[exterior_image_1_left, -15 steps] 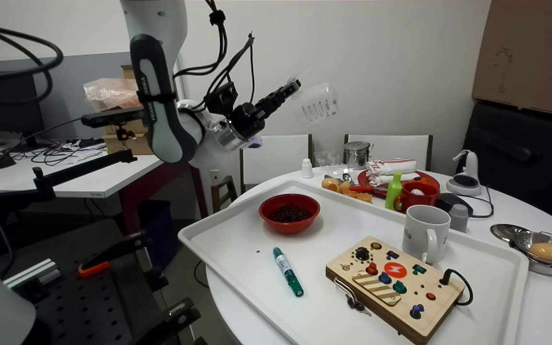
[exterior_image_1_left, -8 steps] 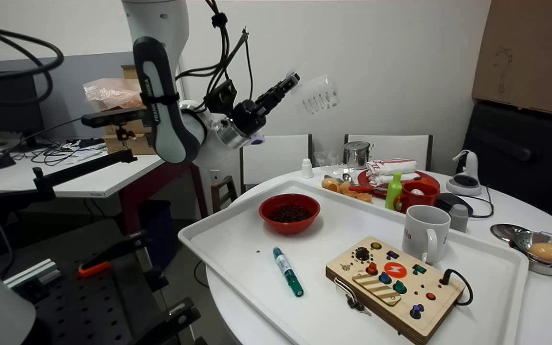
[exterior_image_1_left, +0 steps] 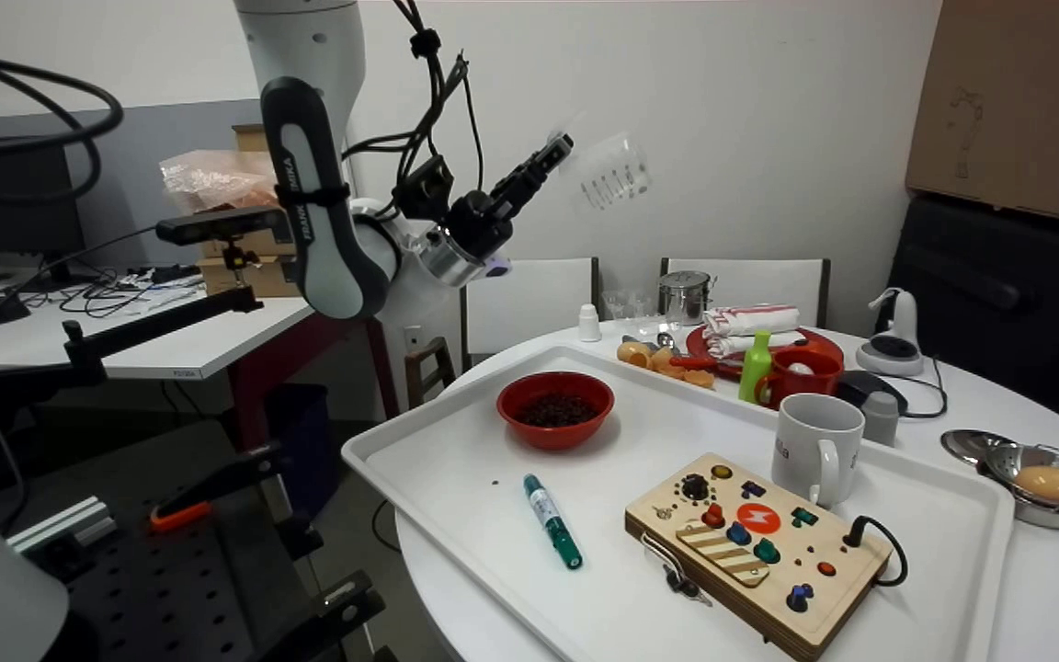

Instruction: Pour the contents inside the clear jar into the red bowl

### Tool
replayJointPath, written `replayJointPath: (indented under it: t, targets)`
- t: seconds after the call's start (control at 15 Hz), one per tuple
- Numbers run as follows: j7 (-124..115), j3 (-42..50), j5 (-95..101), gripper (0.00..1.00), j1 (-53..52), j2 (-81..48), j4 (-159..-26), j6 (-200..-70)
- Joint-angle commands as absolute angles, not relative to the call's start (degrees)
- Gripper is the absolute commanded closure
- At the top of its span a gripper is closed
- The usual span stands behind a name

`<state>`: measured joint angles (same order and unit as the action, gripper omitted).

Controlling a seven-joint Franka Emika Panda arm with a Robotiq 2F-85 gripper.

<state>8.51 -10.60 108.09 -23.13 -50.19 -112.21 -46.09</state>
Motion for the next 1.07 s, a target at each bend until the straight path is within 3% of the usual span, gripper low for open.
replayJointPath:
  t: [0.0, 1.0]
  targets:
    - [9.07, -8.75, 110.12, 0.85, -24.05, -51.99, -110.77, -42.96]
    - [9.87, -9.36, 111.37, 0.84, -22.46, -51.44, -110.84, -44.47]
